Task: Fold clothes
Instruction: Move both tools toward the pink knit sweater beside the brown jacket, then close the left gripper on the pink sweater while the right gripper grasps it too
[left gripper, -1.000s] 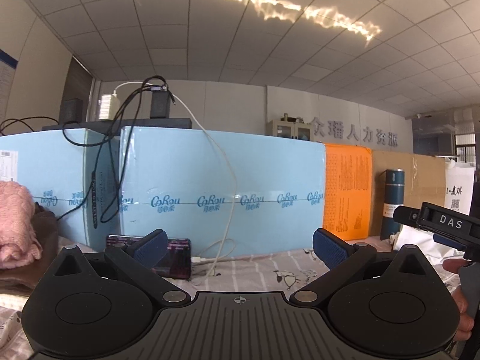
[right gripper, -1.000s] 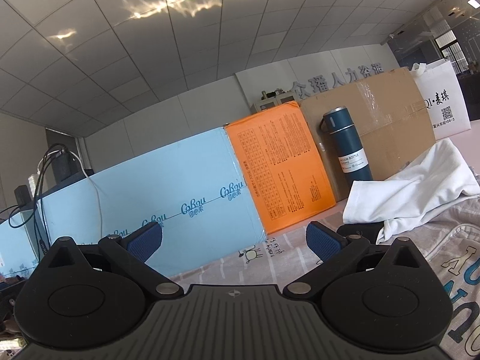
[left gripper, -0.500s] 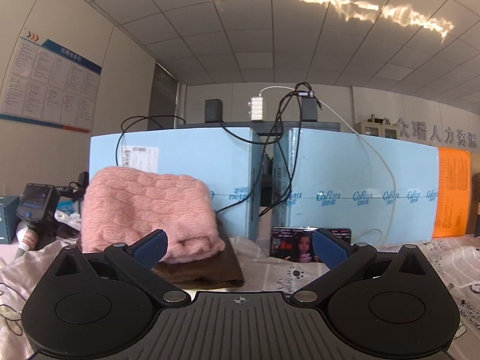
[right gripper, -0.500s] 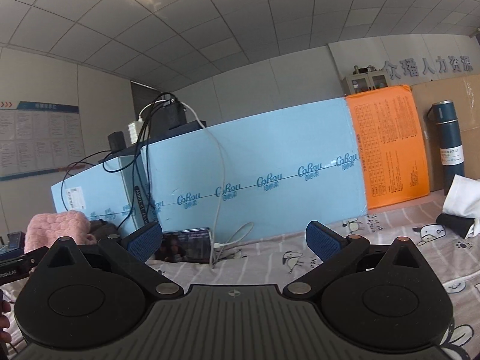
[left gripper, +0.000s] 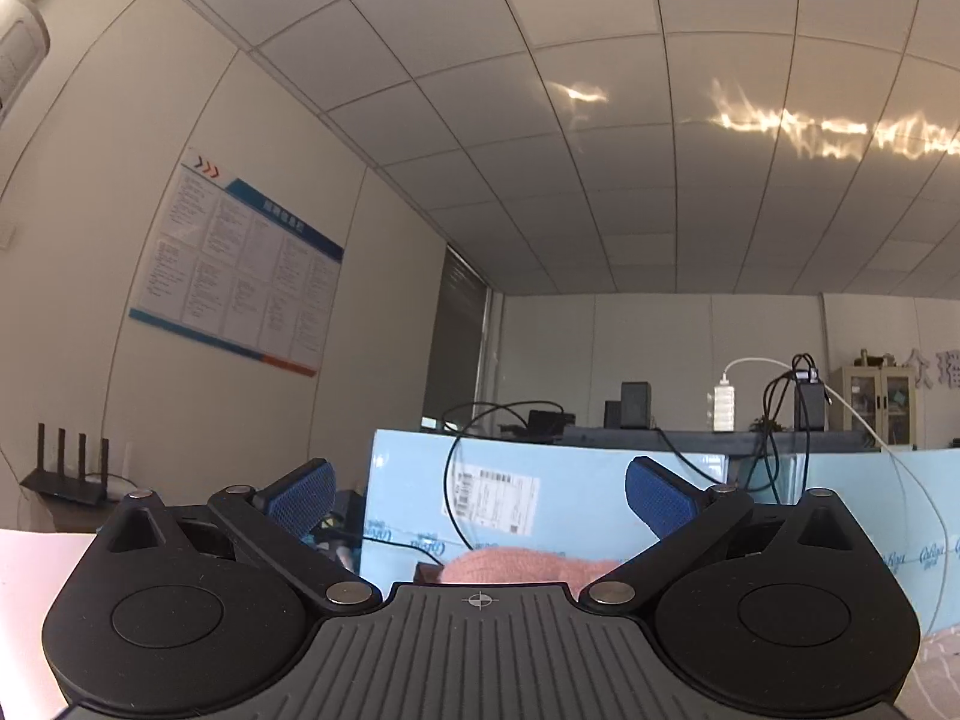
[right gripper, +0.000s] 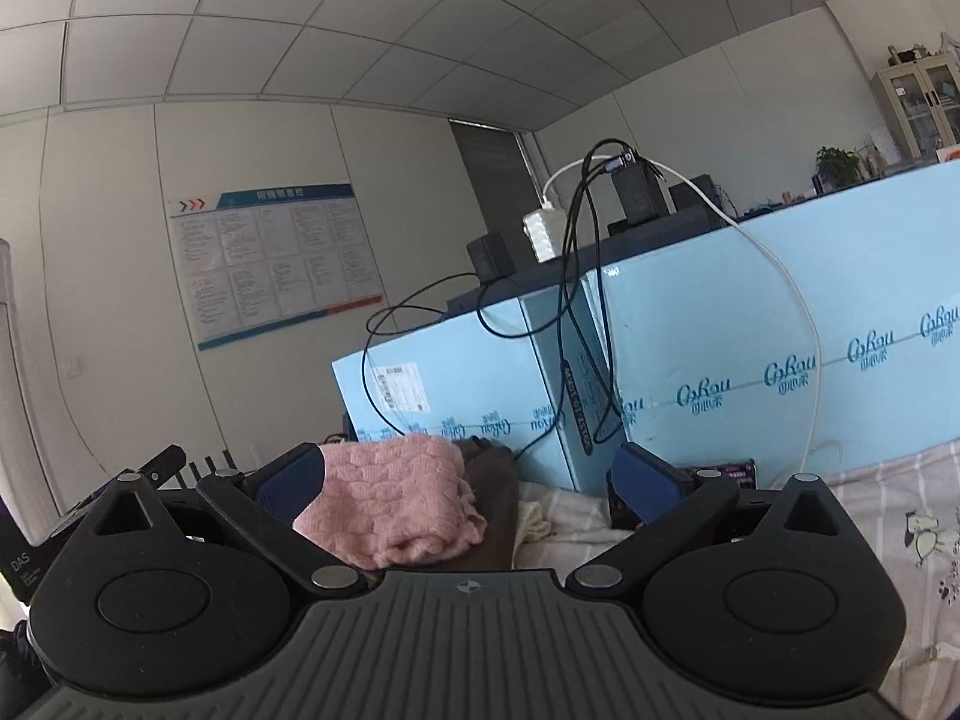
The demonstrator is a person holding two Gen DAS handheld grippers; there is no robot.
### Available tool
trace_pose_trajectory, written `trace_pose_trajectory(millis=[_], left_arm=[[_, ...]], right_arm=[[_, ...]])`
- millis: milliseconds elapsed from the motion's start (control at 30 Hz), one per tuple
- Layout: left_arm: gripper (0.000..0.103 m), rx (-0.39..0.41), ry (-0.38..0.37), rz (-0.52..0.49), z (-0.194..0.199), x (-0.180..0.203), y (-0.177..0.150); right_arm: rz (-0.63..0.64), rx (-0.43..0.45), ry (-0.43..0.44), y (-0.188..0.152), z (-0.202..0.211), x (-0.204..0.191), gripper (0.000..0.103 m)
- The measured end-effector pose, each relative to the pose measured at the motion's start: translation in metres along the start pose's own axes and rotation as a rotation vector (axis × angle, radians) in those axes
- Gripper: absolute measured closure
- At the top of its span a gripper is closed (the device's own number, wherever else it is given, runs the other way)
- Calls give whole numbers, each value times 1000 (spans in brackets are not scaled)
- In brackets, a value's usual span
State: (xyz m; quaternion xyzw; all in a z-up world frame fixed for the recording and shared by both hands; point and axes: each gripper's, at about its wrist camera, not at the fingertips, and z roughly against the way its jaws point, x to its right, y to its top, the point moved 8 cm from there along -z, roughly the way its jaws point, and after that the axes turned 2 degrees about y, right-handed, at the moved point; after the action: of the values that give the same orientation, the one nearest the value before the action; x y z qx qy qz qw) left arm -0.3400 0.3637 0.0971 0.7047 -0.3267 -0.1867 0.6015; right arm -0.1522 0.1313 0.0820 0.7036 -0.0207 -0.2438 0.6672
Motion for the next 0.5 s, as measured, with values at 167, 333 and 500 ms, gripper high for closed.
trace_pose_trajectory(millis=[167, 333, 500], left_arm=[[0, 14, -18, 139, -35, -3, 5], [0, -53, 43, 289, -77, -15, -39], [0, -172, 85, 355, -97, -40, -104]], right_arm=[[-39, 5, 5, 43, -53, -1, 0], [-147, -30, 31, 35, -95, 14, 0], [-101, -91, 37, -3, -132, 17, 0]])
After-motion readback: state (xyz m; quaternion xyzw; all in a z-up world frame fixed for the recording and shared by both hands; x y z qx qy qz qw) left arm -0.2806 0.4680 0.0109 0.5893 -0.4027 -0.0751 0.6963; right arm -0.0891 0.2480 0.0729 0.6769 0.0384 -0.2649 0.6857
